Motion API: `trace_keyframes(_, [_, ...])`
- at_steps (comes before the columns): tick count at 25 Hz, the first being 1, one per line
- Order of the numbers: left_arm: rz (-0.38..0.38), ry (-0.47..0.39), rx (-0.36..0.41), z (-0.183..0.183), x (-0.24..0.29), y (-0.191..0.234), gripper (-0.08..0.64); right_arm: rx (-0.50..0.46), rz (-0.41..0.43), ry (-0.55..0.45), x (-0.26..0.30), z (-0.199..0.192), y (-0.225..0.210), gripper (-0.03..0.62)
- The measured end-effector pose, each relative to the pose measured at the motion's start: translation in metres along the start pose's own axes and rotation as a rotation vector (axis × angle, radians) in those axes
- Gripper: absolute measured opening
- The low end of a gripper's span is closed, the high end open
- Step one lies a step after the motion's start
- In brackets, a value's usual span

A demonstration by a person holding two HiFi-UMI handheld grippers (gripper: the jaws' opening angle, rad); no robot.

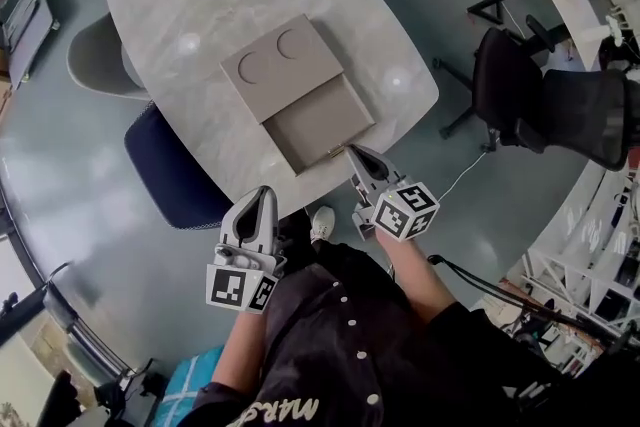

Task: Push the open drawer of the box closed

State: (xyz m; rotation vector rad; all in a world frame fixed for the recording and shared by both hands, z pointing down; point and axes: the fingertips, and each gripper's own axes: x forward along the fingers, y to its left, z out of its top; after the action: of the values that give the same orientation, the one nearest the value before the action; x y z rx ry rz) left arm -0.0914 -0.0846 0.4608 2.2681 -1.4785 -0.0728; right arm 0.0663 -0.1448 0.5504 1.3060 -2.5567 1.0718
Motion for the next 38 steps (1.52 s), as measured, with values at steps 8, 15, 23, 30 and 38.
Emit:
trace_keyframes(8, [-0.031,0.049,-0.039,-0.026,0.018,0.003,0.017,0.143,-0.054,0.079,0.007,-0.049,-0.032,-0.002])
trace_keyframes(15, [-0.064,0.076,-0.069,-0.039,0.025,0.003,0.017,0.311,-0.061,0.15,0.01,-0.087,-0.054,0.042])
trace_keyframes(23, [-0.08,0.105,-0.076,-0.05,0.024,0.002,0.017,0.483,-0.08,0.15,0.022,-0.108,-0.069,0.087])
trace_keyframes(30, [-0.072,0.107,-0.076,-0.052,0.023,0.009,0.017,0.571,-0.125,0.159,0.033,-0.121,-0.081,0.087])
trace_keyframes(38, [-0.063,0.116,-0.083,-0.056,0.025,0.015,0.017,0.632,-0.15,0.151,0.041,-0.126,-0.086,0.07])
